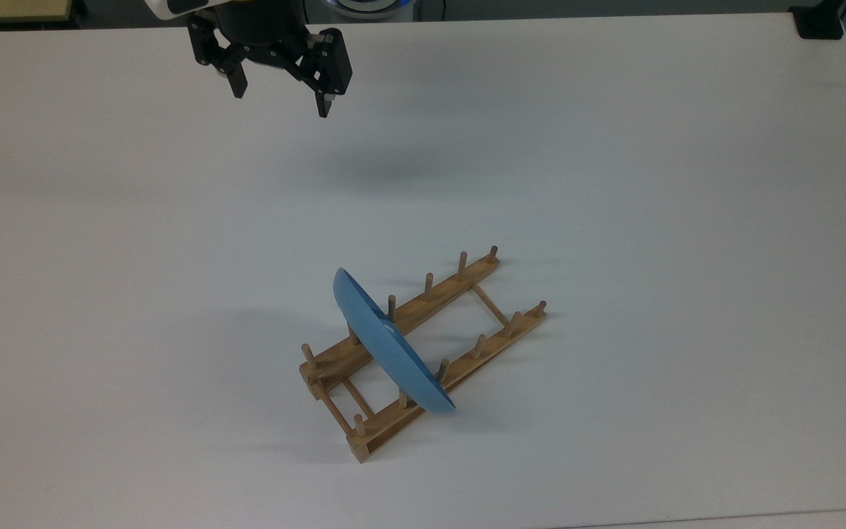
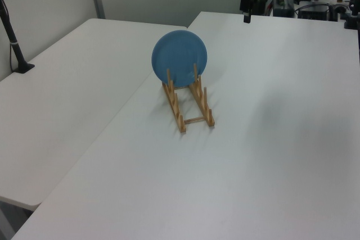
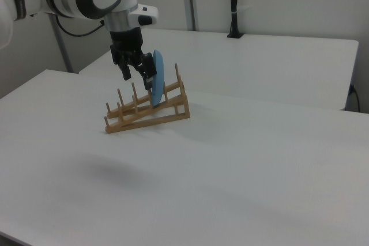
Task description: Pick plate from plate rack
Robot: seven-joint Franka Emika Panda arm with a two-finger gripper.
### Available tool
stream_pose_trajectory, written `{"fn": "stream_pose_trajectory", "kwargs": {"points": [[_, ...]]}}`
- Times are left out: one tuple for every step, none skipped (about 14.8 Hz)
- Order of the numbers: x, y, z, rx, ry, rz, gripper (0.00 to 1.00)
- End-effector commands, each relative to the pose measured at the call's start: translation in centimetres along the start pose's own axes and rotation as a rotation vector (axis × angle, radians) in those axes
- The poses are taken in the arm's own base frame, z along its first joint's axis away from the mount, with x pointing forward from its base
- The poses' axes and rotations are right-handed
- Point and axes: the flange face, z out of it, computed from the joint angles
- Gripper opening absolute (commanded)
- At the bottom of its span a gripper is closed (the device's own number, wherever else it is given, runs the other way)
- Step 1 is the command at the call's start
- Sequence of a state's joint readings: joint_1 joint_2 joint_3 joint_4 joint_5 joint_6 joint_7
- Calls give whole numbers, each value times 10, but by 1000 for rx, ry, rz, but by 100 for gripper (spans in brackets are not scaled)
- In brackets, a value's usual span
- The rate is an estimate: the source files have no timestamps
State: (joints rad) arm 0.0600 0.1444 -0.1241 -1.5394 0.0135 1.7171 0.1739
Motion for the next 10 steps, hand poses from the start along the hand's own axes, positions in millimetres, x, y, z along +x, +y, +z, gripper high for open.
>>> {"fn": "stream_pose_trajectory", "kwargs": {"points": [[-4, 2, 0, -13, -1, -22, 100], [-4, 1, 0, -13, -1, -23, 100], [-4, 1, 0, -13, 1, -24, 100], [-3, 2, 0, -10, 0, -22, 100], [-4, 2, 0, -9, -1, -20, 100], [-4, 2, 0, -9, -4, -20, 100], [-4, 2, 0, -9, -4, -17, 100], [-4, 1, 0, -9, -4, -17, 100], [-4, 1, 0, -9, -3, -17, 100], [-3, 1, 1, -8, 0, -17, 100]]}}
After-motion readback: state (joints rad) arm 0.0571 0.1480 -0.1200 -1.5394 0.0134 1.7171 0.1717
